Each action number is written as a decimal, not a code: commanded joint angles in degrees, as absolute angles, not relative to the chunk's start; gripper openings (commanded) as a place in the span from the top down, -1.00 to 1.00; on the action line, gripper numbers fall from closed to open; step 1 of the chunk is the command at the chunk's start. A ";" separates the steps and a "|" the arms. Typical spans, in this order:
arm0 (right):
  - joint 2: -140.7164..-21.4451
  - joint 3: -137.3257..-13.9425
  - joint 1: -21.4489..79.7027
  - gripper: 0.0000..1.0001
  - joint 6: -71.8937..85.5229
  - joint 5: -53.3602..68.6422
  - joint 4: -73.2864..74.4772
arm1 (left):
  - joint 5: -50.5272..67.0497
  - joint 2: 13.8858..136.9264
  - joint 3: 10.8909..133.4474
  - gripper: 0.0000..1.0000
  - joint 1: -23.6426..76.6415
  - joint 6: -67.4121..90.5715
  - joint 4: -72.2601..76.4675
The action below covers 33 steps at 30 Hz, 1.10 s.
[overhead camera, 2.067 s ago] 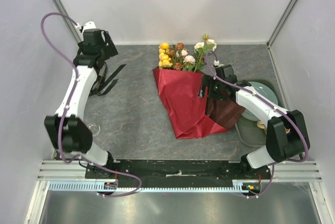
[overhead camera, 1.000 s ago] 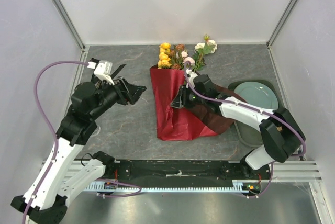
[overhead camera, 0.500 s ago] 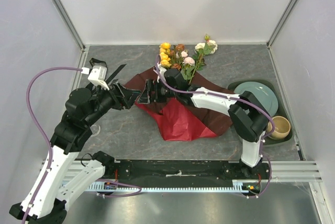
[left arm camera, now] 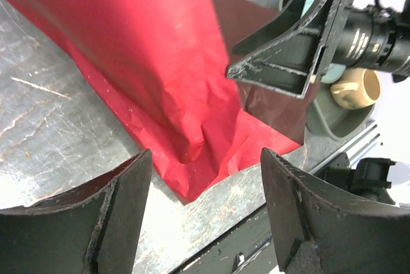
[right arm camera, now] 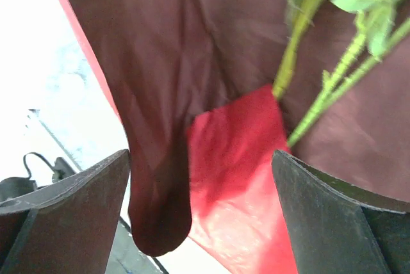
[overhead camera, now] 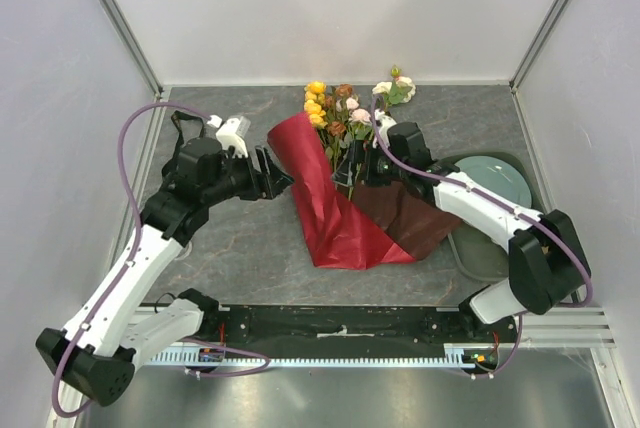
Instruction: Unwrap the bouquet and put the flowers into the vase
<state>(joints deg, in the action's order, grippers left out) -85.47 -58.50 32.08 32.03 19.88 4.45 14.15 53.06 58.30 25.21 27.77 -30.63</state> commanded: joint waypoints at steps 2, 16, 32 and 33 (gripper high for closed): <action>-86.38 -55.73 30.85 -0.96 31.18 24.23 2.76 | 17.14 55.28 56.69 -0.47 25.31 28.83 -25.93; -103.78 -72.49 52.99 -0.96 39.11 22.07 -5.02 | 8.53 40.96 58.18 -0.48 25.23 26.72 -30.93; -92.38 -68.39 48.20 -0.96 31.29 15.29 7.21 | 9.74 45.95 56.52 -0.48 25.23 29.00 -30.50; -91.50 -66.90 46.25 -0.96 31.20 15.73 7.29 | 10.63 47.10 56.43 -0.48 25.31 29.09 -30.24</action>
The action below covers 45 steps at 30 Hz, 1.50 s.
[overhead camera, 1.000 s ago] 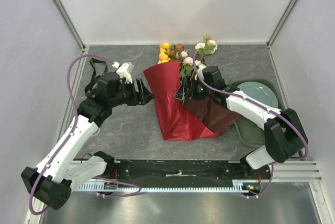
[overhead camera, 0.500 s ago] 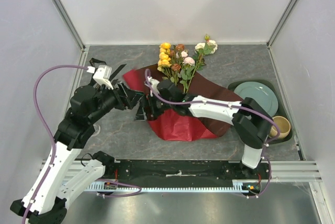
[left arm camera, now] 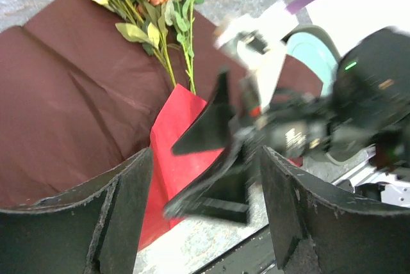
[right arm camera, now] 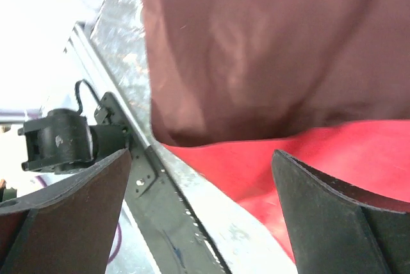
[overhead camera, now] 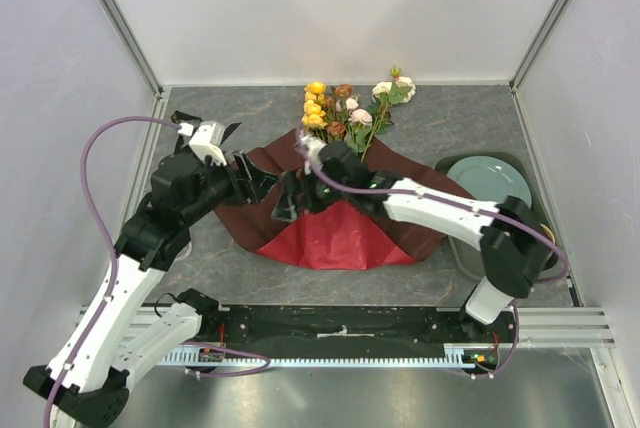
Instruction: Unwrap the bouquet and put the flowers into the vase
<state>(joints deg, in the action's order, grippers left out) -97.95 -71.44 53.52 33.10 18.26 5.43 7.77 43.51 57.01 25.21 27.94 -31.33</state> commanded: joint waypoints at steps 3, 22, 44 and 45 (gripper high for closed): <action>-88.86 -62.32 38.69 -0.96 29.72 17.84 7.91 | 14.75 51.84 55.64 -0.48 25.23 28.92 -29.54; -91.68 -45.98 26.36 -0.96 36.64 47.62 -8.43 | 15.73 53.61 47.90 -0.52 25.31 28.83 -25.84; -68.91 -32.53 41.92 -0.96 39.20 39.73 4.83 | 23.37 56.51 48.78 -0.49 25.31 27.07 -24.08; -68.56 -31.91 42.01 -0.96 39.63 39.64 4.83 | 25.38 56.69 48.61 -0.49 25.23 26.90 -24.08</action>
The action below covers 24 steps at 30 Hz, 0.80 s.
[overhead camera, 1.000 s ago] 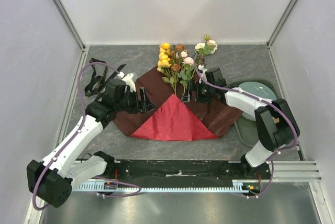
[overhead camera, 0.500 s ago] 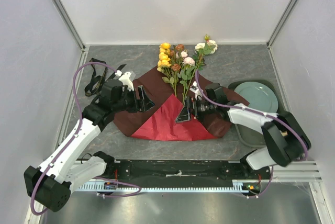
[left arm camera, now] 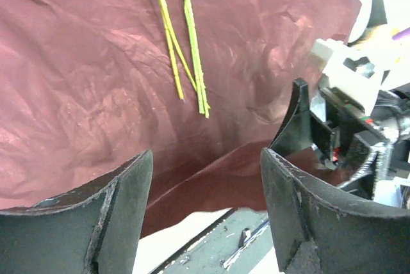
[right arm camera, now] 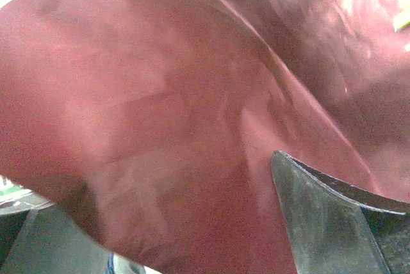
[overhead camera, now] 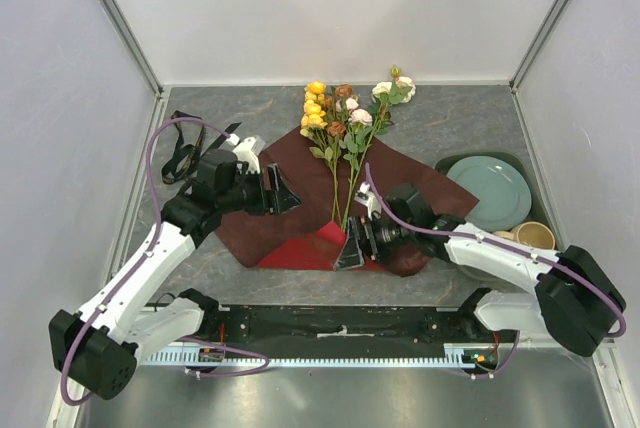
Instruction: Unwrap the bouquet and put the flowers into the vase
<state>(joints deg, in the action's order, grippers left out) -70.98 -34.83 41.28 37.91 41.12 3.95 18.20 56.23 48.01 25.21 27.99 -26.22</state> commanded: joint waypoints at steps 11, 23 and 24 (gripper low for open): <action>-56.17 -28.74 43.68 -0.96 39.46 40.70 9.84 | 40.77 56.16 40.27 -0.51 26.10 27.42 -18.91; -61.51 -42.00 39.83 -0.96 40.87 12.12 21.62 | 40.61 52.56 36.12 -0.39 32.78 29.87 -20.04; -62.92 -43.06 39.12 -0.96 40.35 13.52 20.84 | 40.61 52.65 36.04 -0.39 33.13 30.58 -20.04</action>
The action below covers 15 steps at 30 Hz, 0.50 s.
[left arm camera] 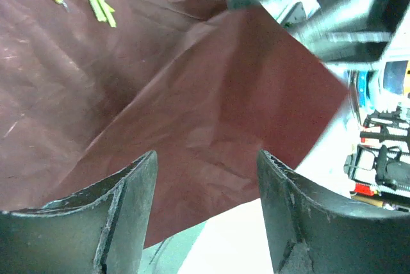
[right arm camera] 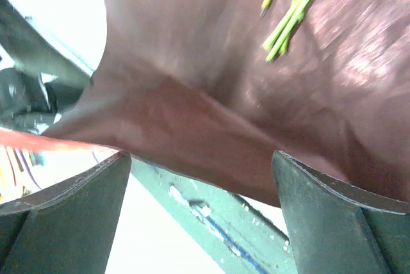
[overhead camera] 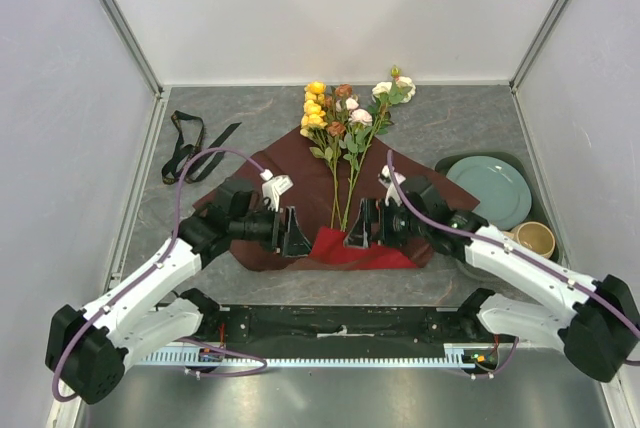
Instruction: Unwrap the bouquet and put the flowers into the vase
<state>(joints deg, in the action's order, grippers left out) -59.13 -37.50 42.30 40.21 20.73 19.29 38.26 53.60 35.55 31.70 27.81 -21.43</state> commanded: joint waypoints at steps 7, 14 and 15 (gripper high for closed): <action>-59.68 -45.96 37.44 -0.96 32.88 20.57 20.65 | 41.05 49.14 31.39 -0.36 38.58 36.47 -17.76; -60.02 -47.55 36.83 -0.97 32.25 18.28 22.94 | 41.57 45.62 29.09 -0.36 41.31 41.48 -17.05; -61.16 -46.85 36.83 -0.96 32.52 18.89 22.07 | 41.22 45.09 29.18 -0.37 41.40 41.75 -17.22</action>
<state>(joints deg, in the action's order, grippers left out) -59.29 -46.02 37.08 33.87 18.55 22.11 39.57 47.42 29.23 40.36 37.17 -19.20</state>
